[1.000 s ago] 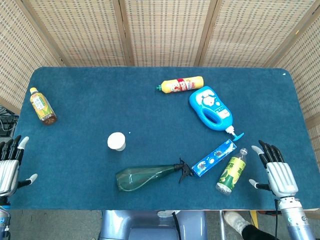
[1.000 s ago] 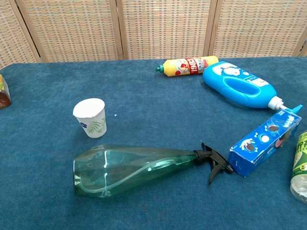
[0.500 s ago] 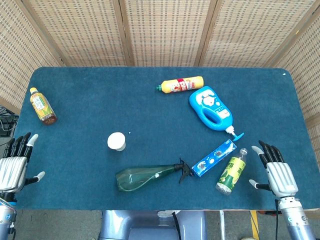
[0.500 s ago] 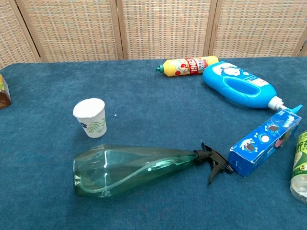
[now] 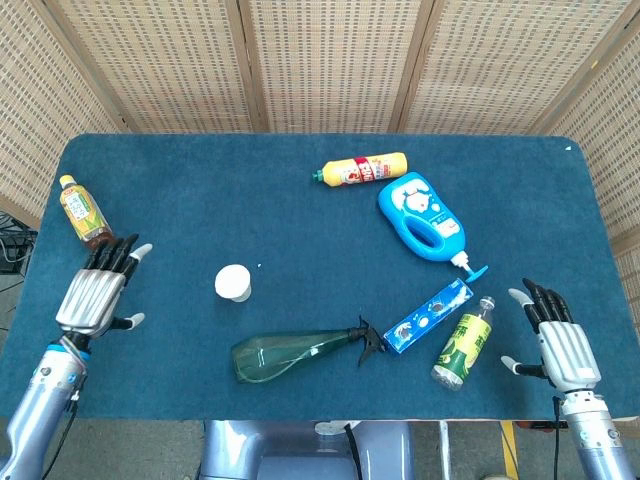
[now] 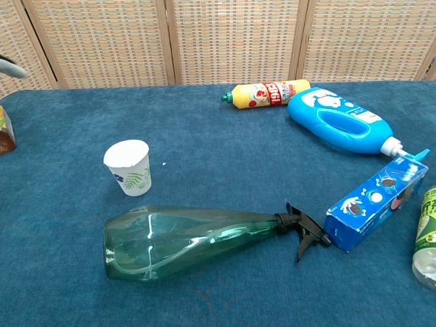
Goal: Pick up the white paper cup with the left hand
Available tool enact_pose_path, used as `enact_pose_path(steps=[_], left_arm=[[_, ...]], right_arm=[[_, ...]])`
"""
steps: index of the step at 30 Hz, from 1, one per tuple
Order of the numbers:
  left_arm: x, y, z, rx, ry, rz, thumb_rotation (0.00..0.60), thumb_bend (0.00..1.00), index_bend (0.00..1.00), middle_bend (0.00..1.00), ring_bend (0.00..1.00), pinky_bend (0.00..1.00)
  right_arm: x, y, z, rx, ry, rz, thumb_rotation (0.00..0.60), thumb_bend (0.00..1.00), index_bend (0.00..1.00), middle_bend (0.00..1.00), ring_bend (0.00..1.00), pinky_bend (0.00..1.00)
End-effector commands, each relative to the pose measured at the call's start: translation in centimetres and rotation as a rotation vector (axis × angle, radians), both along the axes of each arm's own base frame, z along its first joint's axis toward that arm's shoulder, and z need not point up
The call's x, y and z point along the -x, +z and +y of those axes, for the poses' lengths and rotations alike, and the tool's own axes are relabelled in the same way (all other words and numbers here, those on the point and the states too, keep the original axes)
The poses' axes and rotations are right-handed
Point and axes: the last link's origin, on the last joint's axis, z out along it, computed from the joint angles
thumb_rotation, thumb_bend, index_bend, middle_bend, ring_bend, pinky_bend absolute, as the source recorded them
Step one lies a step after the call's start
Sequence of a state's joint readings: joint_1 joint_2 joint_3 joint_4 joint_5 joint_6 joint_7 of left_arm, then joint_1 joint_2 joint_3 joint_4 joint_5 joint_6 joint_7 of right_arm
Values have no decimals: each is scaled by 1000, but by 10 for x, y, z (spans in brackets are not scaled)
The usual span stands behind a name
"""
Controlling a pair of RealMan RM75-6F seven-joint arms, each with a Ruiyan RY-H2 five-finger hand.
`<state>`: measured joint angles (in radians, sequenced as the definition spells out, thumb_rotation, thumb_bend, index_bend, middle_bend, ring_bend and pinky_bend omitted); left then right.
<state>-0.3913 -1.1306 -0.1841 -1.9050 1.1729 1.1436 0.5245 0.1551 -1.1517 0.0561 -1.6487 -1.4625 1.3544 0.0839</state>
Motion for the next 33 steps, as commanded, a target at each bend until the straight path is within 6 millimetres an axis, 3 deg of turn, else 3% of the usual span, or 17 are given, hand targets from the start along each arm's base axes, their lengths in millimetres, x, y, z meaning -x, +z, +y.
enact_pose_path(steps=[1,4,11,17,33], left_arm=[[-20,-18,18,46,-17,-5,600,174,171,0,0,0],[-29,-31,29,81,-11,-5,600,174,205,0,0,0],[-55,-68,53,145,-10,54,600,174,155,0,0,0],[-68,-88,68,173,21,93,600,174,132,0,0,0],[-90,-116,75,228,54,111,600,179,169,0,0,0]], right_arm=[[0,1,0,0,-2,-4,600,85,0,0,0,0],[1,2,-1,1,-5,-9,600,85,0,0,0,0],[4,5,-2,4,-17,-30,600,84,0,0,0,0],[4,4,-3,-7,-17,-37,600,85,0,0,0,0],[6,9,-4,-3,-27,-70,600,85,0,0,0,0]])
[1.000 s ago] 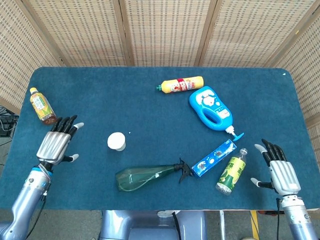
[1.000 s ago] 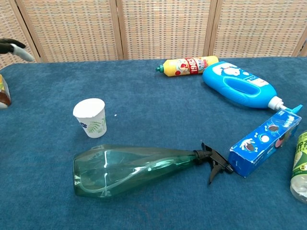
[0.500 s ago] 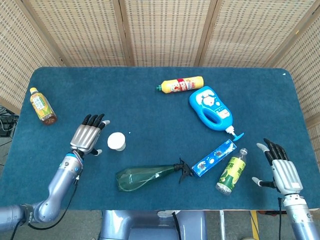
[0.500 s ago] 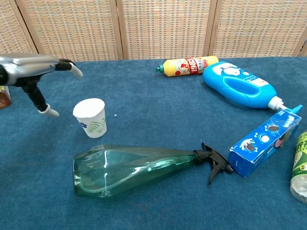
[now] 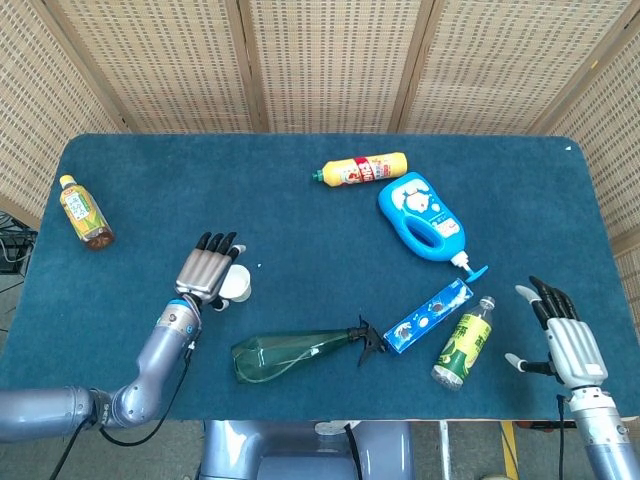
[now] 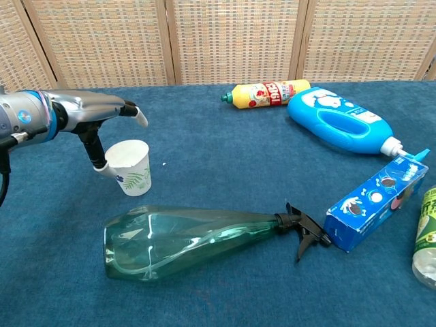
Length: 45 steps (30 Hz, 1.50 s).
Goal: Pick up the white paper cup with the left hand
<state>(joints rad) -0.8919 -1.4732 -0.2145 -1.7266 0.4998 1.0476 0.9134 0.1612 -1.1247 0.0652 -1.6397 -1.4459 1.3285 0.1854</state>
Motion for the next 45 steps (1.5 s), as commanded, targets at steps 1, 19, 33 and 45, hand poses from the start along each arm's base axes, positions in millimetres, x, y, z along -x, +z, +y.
enact_pose_path(steps=[1,19,33,45], left_arm=[[-1,-3,0,4,1,9,600,179,182,0,0,0],[-1,-6,0,-14,12,-15,600,319,363,0,0,0],[40,-23,-1,-116,185,-588,600,292,392,0,0,0],[76,-26,0,-39,176,-547,600,290,405,0,0,0]], right_arm=[[0,1,0,2,-2,-4,600,84,0,0,0,0],[2,3,-1,13,-6,-8,600,85,0,0,0,0],[3,-2,0,4,-8,11,600,85,0,0,0,0],[2,-5,1,-2,-4,24,600,85,0,0,0,0]])
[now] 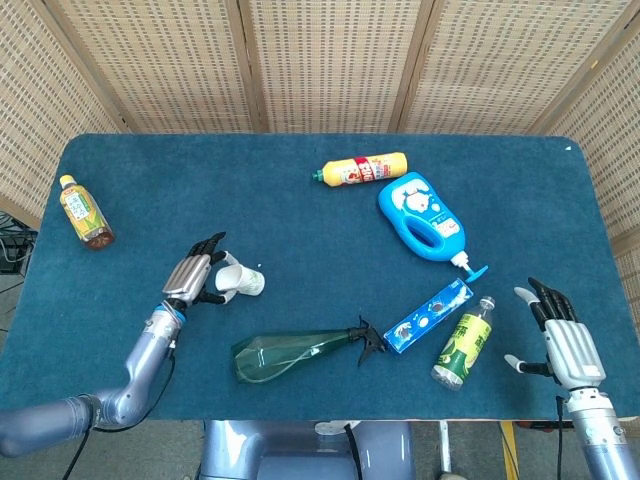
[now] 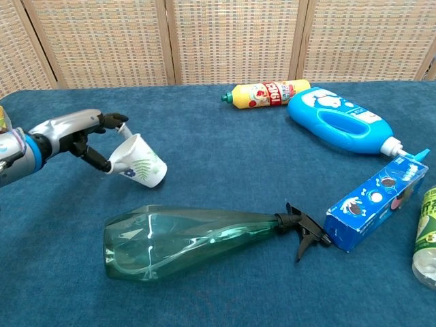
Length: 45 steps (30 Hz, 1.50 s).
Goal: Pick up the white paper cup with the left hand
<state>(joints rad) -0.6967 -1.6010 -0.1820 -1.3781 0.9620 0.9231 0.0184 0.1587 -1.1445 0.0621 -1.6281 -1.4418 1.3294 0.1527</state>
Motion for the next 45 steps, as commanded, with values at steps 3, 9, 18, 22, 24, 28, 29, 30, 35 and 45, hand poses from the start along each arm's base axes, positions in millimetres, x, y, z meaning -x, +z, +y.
enact_pose_path(steps=[3,9,18,22,24,28,29,30,35,45], left_arm=[[14,1,-1,5,-6,58,600,290,406,0,0,0],[25,10,-2,14,-5,125,600,283,375,0,0,0],[25,21,-2,57,-24,211,516,223,33,0,0,0],[16,31,1,42,-31,213,514,215,0,0,0,0],[12,35,4,34,-36,217,514,215,3,0,0,0],[0,43,9,47,-53,281,514,228,68,0,0,0],[-4,44,10,60,-55,303,514,232,81,0,0,0],[-8,44,11,74,-56,326,514,235,104,0,0,0],[-27,41,14,132,-74,451,514,242,138,0,0,0],[-52,30,18,155,-92,550,514,242,138,0,0,0]], right_arm=[[0,0,0,1,0,0,600,85,0,0,0,0],[-1,0,1,0,2,1,600,85,0,0,0,0],[-1,0,1,2,4,2,600,85,0,0,0,0],[-1,0,1,2,3,2,600,85,0,0,0,0],[-1,0,1,2,3,1,600,85,0,0,0,0],[-1,0,1,2,4,0,600,85,0,0,0,0],[-1,0,1,1,4,0,600,85,0,0,0,0],[-1,0,1,0,4,0,600,85,0,0,0,0],[0,1,1,3,-1,-1,600,85,0,0,0,0],[4,4,-2,8,-18,-15,600,85,0,0,0,0]])
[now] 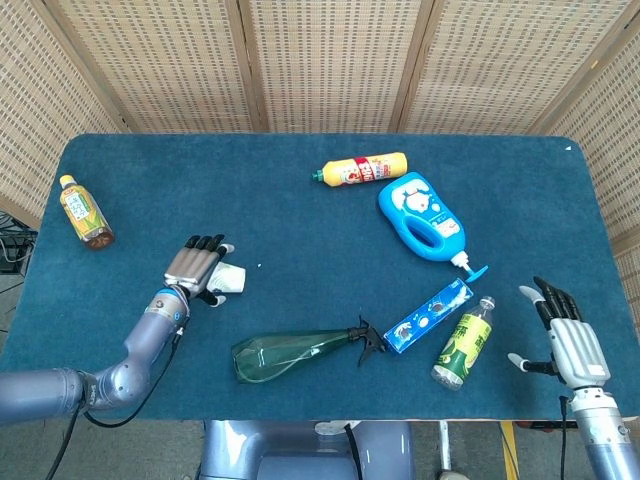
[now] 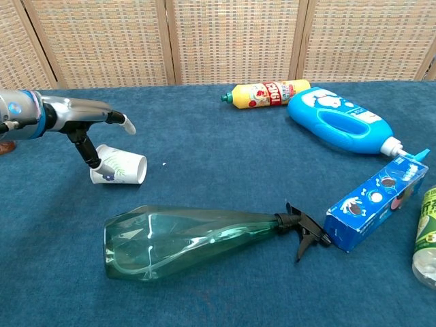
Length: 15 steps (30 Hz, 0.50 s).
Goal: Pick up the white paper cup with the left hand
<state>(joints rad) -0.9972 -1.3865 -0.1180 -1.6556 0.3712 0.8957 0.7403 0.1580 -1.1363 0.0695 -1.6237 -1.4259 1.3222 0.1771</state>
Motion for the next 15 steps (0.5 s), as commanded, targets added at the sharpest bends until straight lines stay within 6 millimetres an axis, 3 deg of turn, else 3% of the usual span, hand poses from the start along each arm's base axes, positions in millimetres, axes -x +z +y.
enact_pose_path(steps=[1,7,15], left_arm=[[-6,-6,0,5,-1,20,514,242,144,0,0,0],[-10,-24,3,-9,-47,138,519,246,188,0,0,0],[-14,-35,2,-26,-83,165,530,248,255,0,0,0]], right_arm=[[0,0,0,-1,0,-1,600,84,0,0,0,0],[1,2,0,3,-1,-8,600,85,0,0,0,0],[2,3,-1,5,-5,-17,600,85,0,0,0,0]])
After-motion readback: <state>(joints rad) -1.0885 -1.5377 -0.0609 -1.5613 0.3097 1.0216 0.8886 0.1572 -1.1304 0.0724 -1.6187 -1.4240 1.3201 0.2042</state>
